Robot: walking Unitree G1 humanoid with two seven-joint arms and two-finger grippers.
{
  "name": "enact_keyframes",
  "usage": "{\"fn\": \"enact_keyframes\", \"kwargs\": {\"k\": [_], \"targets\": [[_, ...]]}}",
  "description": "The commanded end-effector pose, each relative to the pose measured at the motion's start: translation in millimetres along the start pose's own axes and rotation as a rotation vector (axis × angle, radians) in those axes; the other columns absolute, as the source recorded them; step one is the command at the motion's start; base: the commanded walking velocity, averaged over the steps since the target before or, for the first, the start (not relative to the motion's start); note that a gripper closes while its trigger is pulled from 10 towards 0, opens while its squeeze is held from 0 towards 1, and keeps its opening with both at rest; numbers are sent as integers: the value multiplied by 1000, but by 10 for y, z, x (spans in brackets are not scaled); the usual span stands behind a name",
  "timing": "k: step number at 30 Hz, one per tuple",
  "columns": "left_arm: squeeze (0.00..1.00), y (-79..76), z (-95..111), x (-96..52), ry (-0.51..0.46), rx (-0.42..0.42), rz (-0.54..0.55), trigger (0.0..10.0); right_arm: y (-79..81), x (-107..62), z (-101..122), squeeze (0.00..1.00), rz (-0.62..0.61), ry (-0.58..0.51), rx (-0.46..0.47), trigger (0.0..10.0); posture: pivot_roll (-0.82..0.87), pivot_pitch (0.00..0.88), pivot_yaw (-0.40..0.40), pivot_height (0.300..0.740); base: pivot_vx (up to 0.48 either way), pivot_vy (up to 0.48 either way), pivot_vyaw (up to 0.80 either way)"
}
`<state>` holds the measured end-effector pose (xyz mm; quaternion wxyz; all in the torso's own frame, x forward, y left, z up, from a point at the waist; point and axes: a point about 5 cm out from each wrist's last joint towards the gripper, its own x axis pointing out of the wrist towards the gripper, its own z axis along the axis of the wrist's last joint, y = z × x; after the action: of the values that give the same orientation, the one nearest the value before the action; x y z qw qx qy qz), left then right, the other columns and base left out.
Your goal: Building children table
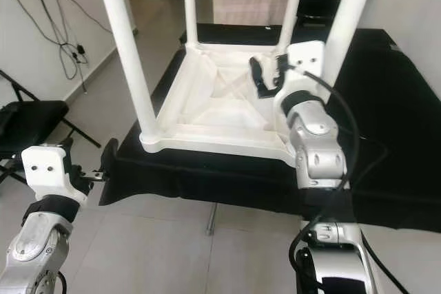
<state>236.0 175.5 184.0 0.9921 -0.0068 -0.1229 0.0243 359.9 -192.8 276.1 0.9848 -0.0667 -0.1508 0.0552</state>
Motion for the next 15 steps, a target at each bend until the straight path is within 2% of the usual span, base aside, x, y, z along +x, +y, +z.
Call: {"fn": "enact_keyframes", "kwargs": {"k": [1, 2, 4, 7, 9, 10, 13, 14, 15], "targets": [[0, 45, 42, -14, -8, 17, 7, 10000, 3, 54, 102, 0, 8, -53, 35, 10000, -83, 76, 10, 740, 0, 0, 0], [0, 45, 42, -14, -8, 17, 7, 10000, 3, 54, 102, 0, 8, -53, 35, 10000, -83, 76, 10, 740, 0, 0, 0], [0, 38, 24, -31, 1, 15, 8, 10000, 88, 64, 363, 0, 131, -191, 103, 10000, -86, 79, 13, 740, 0, 0, 0], [0, 38, 24, -31, 1, 15, 8, 10000, 88, 64, 363, 0, 131, -191, 103, 10000, -86, 79, 13, 740, 0, 0, 0], [0, 20, 12, -34, 8, 12, 2, 10000, 175, 15, 649, 0, 243, -330, 118, 10000, -89, 85, 18, 740, 0, 0, 0], [0, 20, 12, -34, 8, 12, 2, 10000, 175, 15, 649, 0, 243, -330, 118, 10000, -89, 85, 18, 740, 0, 0, 0], [0, 17, -6, -39, 20, 8, -6, 10000, 46, -100, 1246, 0, 269, -566, 98, 10000, -95, 86, 32, 740, 0, 0, 0], [0, 17, -6, -39, 20, 8, -6, 10000, 46, -100, 1246, 0, 269, -566, 98, 10000, -95, 86, 32, 740, 0, 0, 0], [0, 19, -16, -41, 25, 8, -9, 10000, -50, -139, 1395, 0, 250, -619, 70, 10000, -97, 86, 37, 740, 0, 0, 0]]}}
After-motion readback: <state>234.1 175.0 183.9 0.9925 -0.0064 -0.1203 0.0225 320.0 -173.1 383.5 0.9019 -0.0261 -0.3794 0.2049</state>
